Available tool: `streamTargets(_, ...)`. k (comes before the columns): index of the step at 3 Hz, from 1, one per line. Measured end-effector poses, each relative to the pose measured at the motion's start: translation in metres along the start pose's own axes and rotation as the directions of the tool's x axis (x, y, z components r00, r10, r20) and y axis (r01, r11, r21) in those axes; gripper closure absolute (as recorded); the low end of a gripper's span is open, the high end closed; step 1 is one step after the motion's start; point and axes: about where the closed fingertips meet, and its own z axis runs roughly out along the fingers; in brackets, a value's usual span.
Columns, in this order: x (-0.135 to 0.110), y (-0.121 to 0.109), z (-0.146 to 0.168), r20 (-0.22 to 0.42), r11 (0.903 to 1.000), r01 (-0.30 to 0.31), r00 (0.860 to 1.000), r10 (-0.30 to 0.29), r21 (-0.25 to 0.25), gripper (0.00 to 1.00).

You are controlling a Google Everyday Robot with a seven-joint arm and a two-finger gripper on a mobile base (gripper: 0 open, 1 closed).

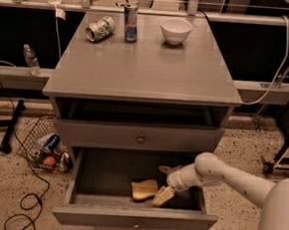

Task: Pick sponge from middle drawer and place on counter

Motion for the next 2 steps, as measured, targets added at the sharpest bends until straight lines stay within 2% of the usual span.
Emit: streamTargets(2, -0.002, 0.009, 0.024, 0.025, 0.9988, 0.001, 1.0, 0.001, -0.049, 0.02)
